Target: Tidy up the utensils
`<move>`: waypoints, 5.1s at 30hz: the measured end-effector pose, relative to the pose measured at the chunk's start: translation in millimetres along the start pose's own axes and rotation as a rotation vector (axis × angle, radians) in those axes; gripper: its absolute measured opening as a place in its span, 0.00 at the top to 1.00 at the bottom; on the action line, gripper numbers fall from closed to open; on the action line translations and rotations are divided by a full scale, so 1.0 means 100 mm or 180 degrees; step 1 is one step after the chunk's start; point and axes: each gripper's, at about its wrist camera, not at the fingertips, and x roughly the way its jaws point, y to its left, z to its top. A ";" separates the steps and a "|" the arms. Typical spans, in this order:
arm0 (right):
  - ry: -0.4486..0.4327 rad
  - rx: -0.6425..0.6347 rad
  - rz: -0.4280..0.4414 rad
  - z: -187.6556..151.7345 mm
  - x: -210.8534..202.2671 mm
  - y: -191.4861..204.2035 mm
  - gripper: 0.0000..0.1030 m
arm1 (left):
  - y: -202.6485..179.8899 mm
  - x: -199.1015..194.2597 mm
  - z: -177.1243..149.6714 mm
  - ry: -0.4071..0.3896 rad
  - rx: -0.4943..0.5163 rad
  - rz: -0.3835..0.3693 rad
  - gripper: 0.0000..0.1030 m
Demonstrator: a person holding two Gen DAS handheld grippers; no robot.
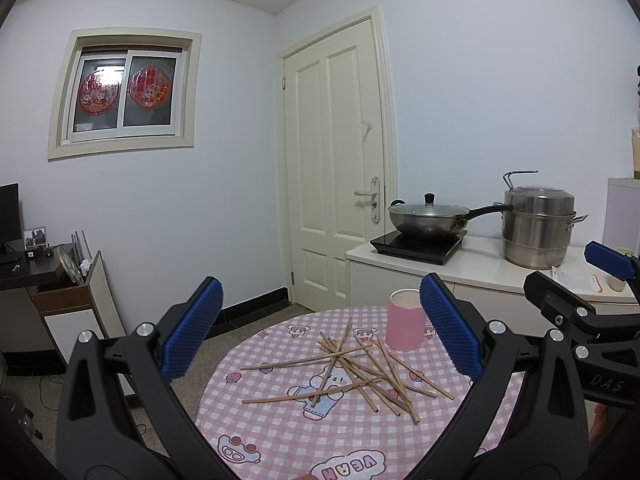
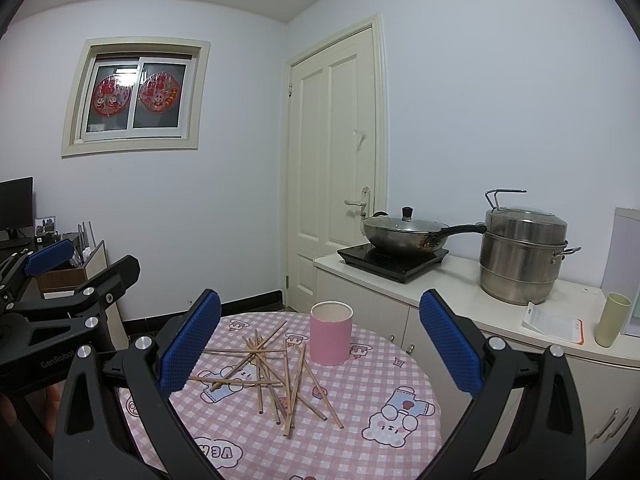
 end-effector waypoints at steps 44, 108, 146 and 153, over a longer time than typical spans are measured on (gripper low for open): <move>0.1631 0.0033 0.0161 -1.03 1.97 -0.14 0.30 | 0.26 2.11 -1.29 0.1935 0.0146 -0.0671 0.37; 0.2131 -0.0147 0.0862 -1.16 3.18 0.49 0.62 | 0.37 3.25 -1.02 0.1977 0.0303 -0.0902 0.95; 0.1519 0.0475 0.1066 -0.25 3.10 0.42 0.96 | 0.61 2.79 -0.22 0.1354 -0.0282 -0.0953 0.95; 0.1179 0.0418 0.1027 0.02 2.73 0.20 0.96 | 0.38 2.53 0.09 0.1088 -0.0226 -0.0974 0.95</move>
